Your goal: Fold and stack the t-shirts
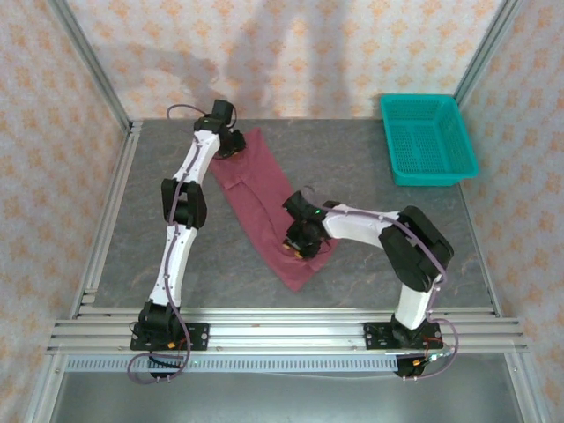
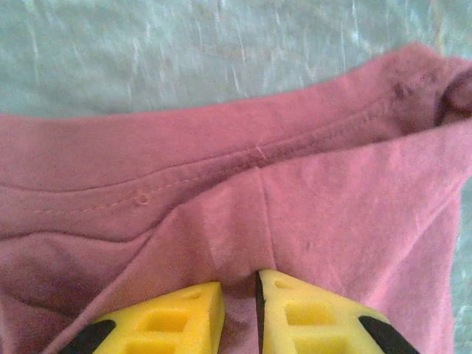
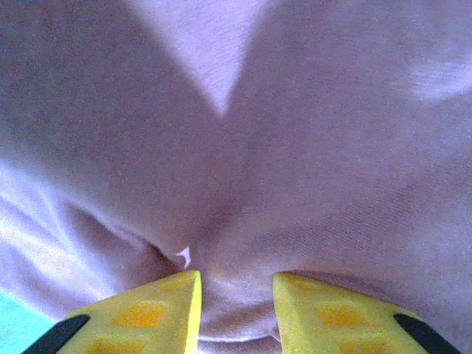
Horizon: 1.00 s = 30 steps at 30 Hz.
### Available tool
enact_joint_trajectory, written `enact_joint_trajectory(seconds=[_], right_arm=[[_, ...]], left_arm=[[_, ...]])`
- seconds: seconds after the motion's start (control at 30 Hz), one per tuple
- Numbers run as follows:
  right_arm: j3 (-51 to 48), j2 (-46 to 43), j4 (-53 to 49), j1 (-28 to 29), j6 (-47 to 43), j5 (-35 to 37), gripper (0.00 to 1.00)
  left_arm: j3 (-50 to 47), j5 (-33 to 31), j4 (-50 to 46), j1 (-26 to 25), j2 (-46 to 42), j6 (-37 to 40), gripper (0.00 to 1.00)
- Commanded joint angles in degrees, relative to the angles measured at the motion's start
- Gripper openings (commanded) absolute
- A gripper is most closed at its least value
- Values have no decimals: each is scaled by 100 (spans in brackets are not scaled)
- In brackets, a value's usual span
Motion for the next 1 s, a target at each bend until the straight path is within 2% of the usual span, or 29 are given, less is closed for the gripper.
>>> enact_joint_trajectory(seconds=[0.0, 0.17, 0.3, 0.4, 0.5, 0.6, 0.67, 0.77, 0.83, 0.97], right_arm=[[-283, 630, 1095, 606, 1800, 60, 33], [-79, 909, 1765, 1268, 3105, 329, 34], [145, 823, 1976, 1432, 3462, 520, 39], [413, 584, 1956, 1434, 3209, 375, 51], [822, 154, 1162, 1434, 2507, 144, 58], [1163, -465, -7, 1362, 1528, 143, 64], [1201, -926, -642, 1243, 894, 261, 66], [1036, -1627, -1273, 877, -212, 225, 69], [1035, -1960, -1703, 597, -1174, 124, 71], [1083, -2054, -2261, 326, -2811, -127, 74]], left_arm=[[78, 294, 51, 164, 618, -72, 20], [97, 280, 280, 164, 633, -168, 19], [59, 694, 401, 181, 419, -423, 22], [11, 1122, 488, 140, -202, -572, 49], [-246, 1217, 397, 85, -1252, -564, 67], [-750, 1100, 276, 93, -2432, -546, 78], [-1022, 1079, 116, 102, -3109, -451, 80], [-1549, 824, -704, 80, -4148, -146, 80], [-2669, 531, -978, 42, -5119, 72, 80], [-5497, 348, -518, -101, -7156, 13, 81]])
